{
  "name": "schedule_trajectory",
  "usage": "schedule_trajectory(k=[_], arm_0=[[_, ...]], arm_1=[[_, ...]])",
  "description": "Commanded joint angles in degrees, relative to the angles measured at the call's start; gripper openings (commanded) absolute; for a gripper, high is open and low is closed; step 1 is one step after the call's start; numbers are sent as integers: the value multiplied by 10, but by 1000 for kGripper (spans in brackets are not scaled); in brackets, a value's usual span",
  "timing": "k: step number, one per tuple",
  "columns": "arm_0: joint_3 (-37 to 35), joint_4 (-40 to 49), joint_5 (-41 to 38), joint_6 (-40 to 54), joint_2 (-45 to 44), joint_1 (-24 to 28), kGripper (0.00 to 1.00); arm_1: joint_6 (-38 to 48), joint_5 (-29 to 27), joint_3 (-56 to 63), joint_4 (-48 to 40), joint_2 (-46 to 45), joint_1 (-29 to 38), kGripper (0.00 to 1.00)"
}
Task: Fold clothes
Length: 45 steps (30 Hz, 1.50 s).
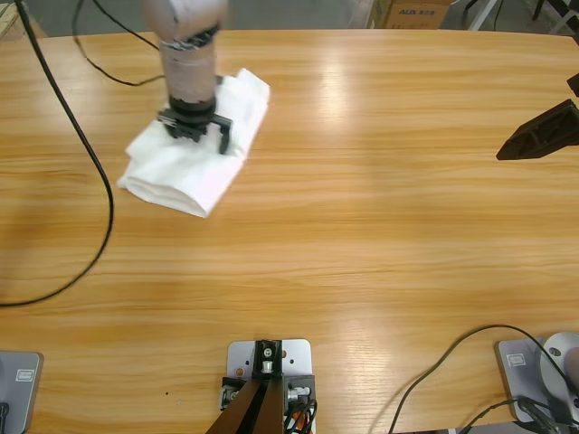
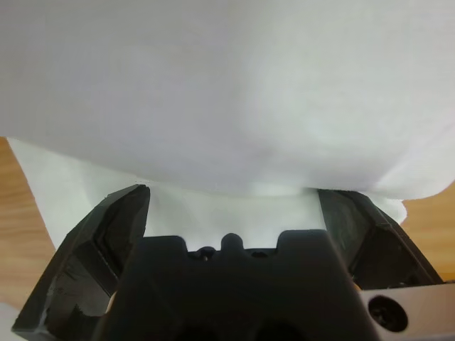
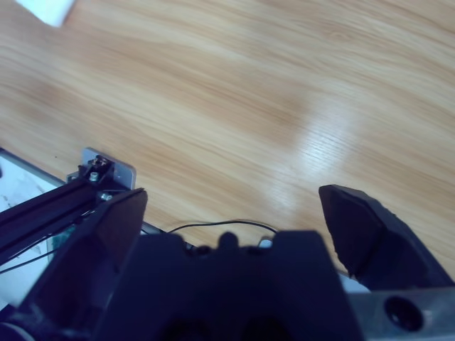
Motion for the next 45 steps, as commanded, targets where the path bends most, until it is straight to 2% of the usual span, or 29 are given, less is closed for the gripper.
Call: schedule_trajectory(k=[1, 5, 18, 23, 27, 30, 35, 40, 42, 45], arm_0=[[74, 85, 13, -15, -14, 90, 908], [104, 70, 12, -21, -46, 121, 904], [339, -86, -1, -25, -165, 217, 908], [378, -111, 0, -21, -187, 246, 908], [382, -116, 7, -12, -215, 263, 907], [381, -123, 7, -41, -270, 260, 908], [373, -122, 6, -211, -335, 200, 912], [366, -121, 8, -382, -307, 124, 913], [357, -122, 10, -417, -291, 109, 913], [331, -121, 10, -422, -268, 102, 913]], arm_1=[[-11, 9, -2, 4, -5, -7, 1000], [-12, 9, -1, 4, -5, -7, 1000], [-14, 12, -3, 2, -3, -7, 1000], [-14, 16, 2, 1, -5, -7, 1000], [-15, 16, 4, 1, -5, -7, 1000], [-18, 17, 4, -1, -2, -7, 1000], [-22, 27, 3, -6, 0, -7, 1000], [-26, 37, 16, -8, -17, -7, 1000], [-30, 39, 25, -8, -27, -7, 1000], [-33, 39, 45, -8, -42, -7, 1000]])
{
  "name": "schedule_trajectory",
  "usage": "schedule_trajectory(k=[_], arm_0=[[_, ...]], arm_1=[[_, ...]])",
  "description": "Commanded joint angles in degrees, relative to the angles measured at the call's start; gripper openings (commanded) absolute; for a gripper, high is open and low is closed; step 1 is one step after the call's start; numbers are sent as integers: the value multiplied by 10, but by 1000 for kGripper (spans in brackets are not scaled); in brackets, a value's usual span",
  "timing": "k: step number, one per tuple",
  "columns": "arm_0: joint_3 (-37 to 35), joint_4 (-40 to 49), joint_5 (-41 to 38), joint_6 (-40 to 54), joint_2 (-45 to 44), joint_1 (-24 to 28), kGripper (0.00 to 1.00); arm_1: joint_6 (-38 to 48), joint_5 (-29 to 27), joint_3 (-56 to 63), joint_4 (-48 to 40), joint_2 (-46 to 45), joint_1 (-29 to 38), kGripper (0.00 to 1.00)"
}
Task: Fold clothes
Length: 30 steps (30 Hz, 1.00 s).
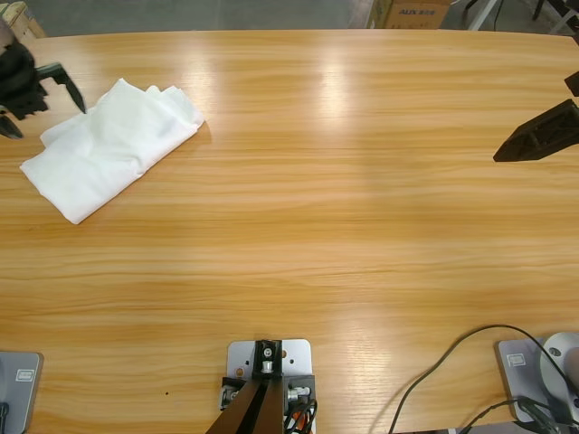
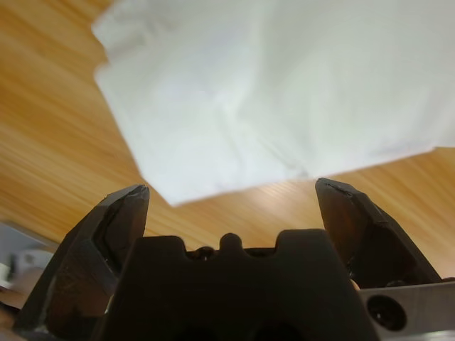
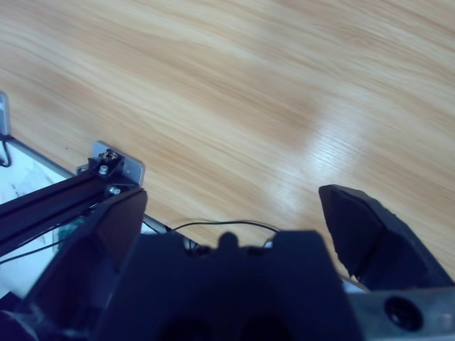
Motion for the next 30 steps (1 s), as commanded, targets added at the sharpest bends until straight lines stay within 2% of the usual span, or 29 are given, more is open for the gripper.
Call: schedule_trajectory(k=[1, 18, 30], arm_0=[[-38, -5, 6, -72, 65, -39, 913], [-101, -6, -6, -102, 179, -18, 908], [-87, 1, -18, -126, 224, -14, 913]], arm_1=[[-14, 14, 47, -6, -45, -6, 1000], [-22, 22, 44, -9, -17, -6, 1000], [-29, 23, 39, -9, -2, -6, 1000]])
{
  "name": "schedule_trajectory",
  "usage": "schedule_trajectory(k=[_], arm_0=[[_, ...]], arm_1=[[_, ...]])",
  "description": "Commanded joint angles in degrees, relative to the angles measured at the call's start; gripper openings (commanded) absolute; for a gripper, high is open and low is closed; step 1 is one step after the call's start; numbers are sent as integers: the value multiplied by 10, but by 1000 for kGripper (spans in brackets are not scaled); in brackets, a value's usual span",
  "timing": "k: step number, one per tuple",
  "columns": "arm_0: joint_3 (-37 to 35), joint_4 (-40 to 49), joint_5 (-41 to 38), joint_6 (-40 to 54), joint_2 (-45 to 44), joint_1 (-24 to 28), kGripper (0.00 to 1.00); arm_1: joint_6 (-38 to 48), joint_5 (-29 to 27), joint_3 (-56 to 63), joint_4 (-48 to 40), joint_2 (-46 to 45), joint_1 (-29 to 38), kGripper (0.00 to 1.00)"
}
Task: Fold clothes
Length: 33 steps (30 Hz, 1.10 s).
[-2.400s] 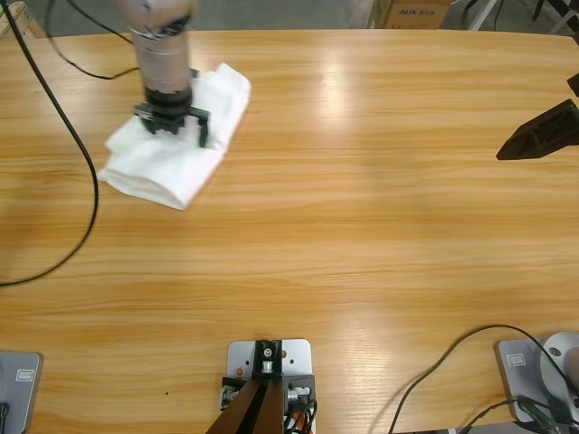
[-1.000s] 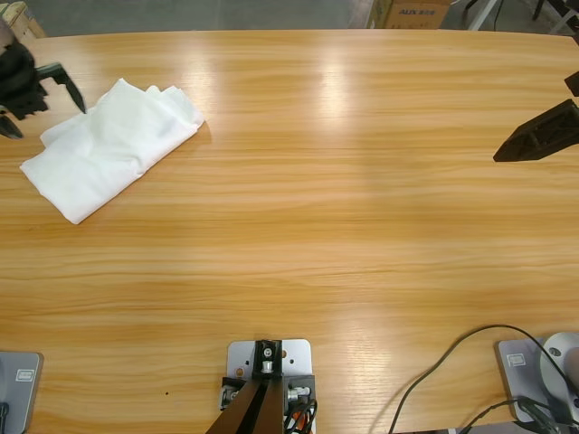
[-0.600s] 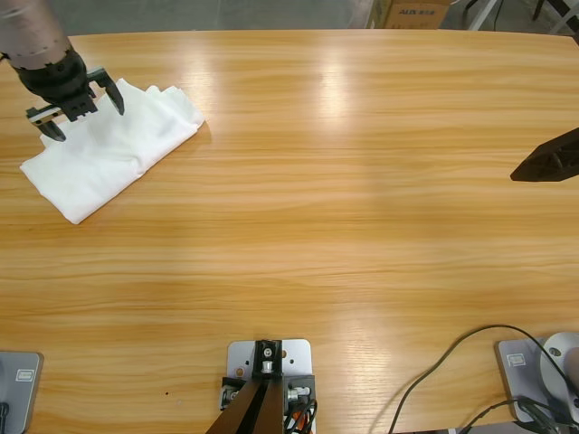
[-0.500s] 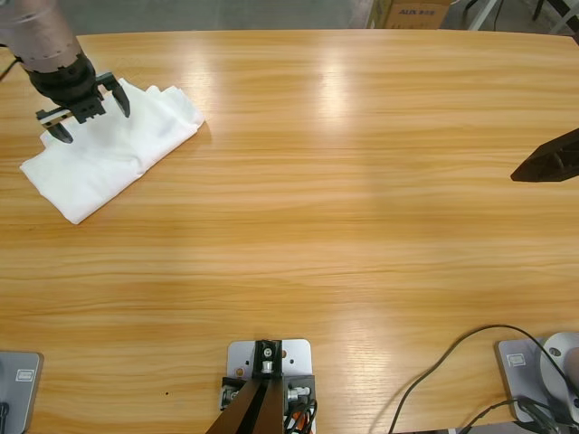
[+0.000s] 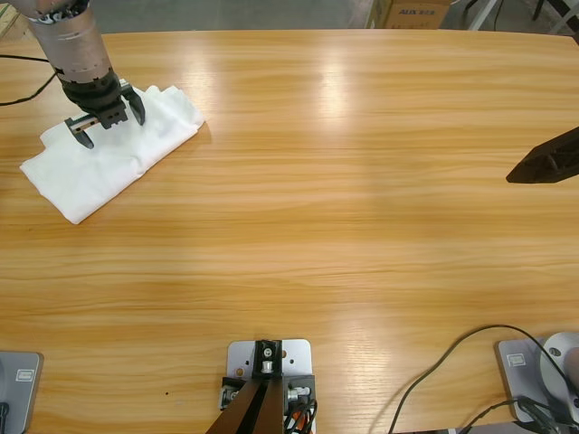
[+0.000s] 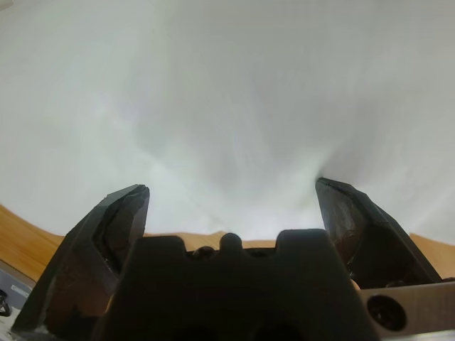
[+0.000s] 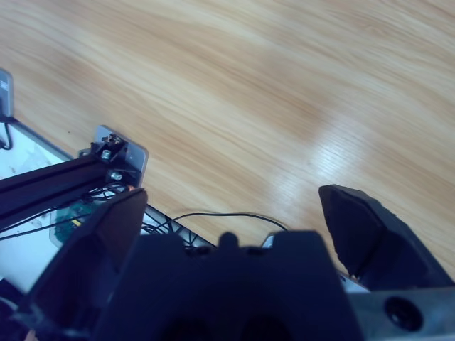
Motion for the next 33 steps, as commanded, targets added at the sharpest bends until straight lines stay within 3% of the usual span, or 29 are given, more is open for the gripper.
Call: schedule_trajectory(k=[1, 11, 15, 25, 33], arm_0=[[17, 1, -19, -12, 60, 7, 913], [71, -7, -35, -11, 60, 22, 913], [128, -46, -35, -5, 36, 44, 913], [178, -60, -23, 72, 14, 126, 913], [160, -67, -18, 148, 22, 232, 913]], arm_1=[[-9, 10, 10, -8, 26, -6, 1000], [-9, 10, 10, -8, 27, -6, 1000], [-9, 10, 10, -8, 30, -6, 1000], [-10, 12, 6, -8, 31, -6, 1000], [-10, 11, 6, -8, 30, -6, 1000]])
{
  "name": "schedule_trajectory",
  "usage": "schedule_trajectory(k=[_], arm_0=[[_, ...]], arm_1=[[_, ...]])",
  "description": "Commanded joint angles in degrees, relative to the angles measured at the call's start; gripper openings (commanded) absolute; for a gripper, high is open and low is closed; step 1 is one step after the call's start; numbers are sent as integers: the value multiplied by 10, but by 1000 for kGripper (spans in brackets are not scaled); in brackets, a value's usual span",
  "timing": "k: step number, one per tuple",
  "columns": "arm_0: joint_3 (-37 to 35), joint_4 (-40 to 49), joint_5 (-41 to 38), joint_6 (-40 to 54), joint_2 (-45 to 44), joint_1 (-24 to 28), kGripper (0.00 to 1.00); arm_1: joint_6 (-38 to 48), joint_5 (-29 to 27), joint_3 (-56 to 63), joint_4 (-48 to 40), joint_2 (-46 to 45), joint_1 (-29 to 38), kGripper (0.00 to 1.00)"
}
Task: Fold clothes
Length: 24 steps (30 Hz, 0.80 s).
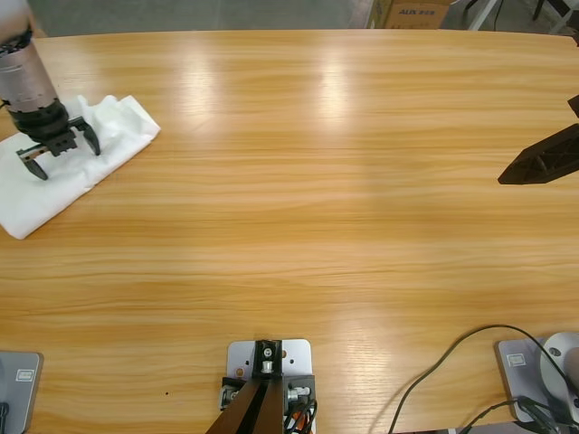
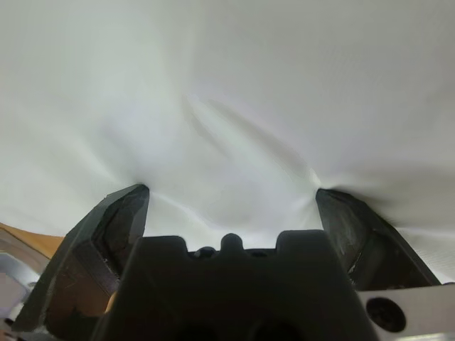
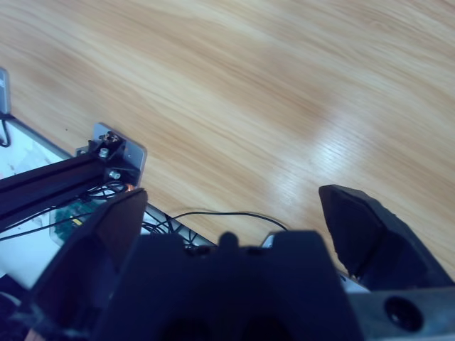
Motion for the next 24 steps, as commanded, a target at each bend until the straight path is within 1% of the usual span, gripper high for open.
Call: schedule_trajectory(k=[1, 6, 8, 13, 17, 19, 20, 24], arm_0=[[11, -13, 17, 63, 48, 105, 913], [-7, -8, 29, 101, 52, 170, 913], [-33, 7, 41, 117, 52, 178, 913], [-106, 53, 61, 150, 50, 158, 913], [-115, 60, 54, 175, 16, 120, 913], [-96, 53, 41, 187, -18, 105, 913], [-73, 43, 35, 188, -39, 101, 913], [82, -36, 8, 165, -157, 99, 913]], arm_1=[[-7, 8, 6, -8, 16, -6, 1000], [-7, 8, 5, -8, 18, -6, 1000], [-7, 8, 5, -8, 19, -6, 1000], [-7, 9, 2, -8, 23, -6, 1000], [-7, 9, 2, -8, 23, -6, 1000], [-7, 10, 2, -9, 23, -6, 1000], [-7, 10, 2, -9, 23, -6, 1000], [-9, 13, 9, -18, 24, -6, 1000]])
